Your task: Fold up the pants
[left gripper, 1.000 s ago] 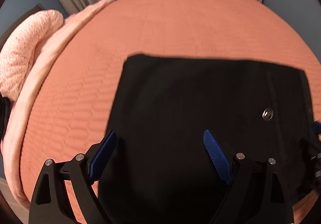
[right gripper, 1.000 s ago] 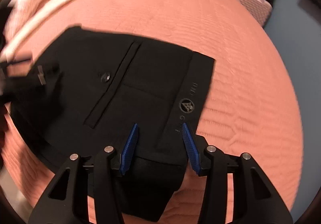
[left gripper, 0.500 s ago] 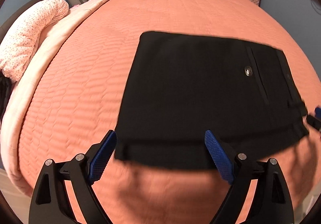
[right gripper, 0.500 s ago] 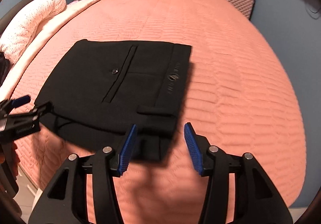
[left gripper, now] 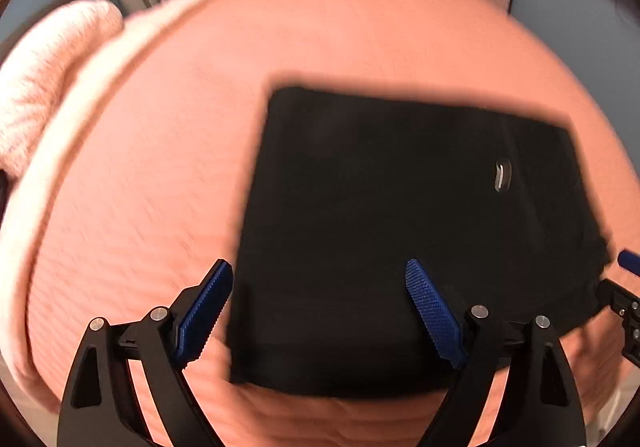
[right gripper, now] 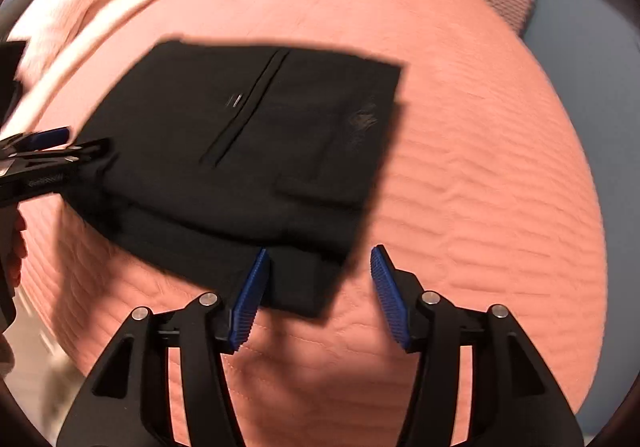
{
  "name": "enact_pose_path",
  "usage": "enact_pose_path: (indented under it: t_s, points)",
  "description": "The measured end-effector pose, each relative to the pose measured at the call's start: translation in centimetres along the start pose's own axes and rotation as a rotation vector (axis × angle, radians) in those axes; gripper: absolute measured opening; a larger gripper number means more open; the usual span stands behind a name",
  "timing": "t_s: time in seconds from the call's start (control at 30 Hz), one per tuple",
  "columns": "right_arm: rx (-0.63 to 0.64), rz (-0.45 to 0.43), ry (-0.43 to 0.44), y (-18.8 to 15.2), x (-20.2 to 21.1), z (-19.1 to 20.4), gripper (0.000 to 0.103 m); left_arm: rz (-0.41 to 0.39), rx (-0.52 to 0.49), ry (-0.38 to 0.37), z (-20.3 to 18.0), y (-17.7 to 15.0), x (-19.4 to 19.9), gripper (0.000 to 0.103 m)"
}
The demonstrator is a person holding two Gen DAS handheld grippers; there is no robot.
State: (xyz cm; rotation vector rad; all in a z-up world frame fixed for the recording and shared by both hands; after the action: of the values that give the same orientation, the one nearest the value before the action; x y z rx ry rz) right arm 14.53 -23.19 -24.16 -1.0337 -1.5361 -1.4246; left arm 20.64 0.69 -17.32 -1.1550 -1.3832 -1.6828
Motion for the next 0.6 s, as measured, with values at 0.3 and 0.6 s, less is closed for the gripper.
enact_pose_path:
  t_s: [0.3, 0.6]
  points:
    - [0.108, 0.029, 0.032, 13.5, -7.8, 4.4, 0.051, 0.061, -0.069, 0.174, 1.6, 11.9, -8.7, 0.088]
    - [-0.020, 0.021, -0.089, 8.6, -5.8, -5.7, 0.063, 0.049, 0.004, 0.130, 9.1, 11.2, -9.6, 0.098]
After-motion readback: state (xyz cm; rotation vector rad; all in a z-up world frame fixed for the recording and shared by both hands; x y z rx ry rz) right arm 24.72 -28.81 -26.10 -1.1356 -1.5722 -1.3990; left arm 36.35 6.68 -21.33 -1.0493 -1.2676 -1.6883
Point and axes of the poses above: each gripper's, at about its wrist camera, not at the fingertips, and x roughly against the way its jaws point, z to its left, y to its top, the point moved 9 cm from there along -x, roughly the way its jaws point, and after that the axes turned 11 degrees about z, right-handed, at the moved point
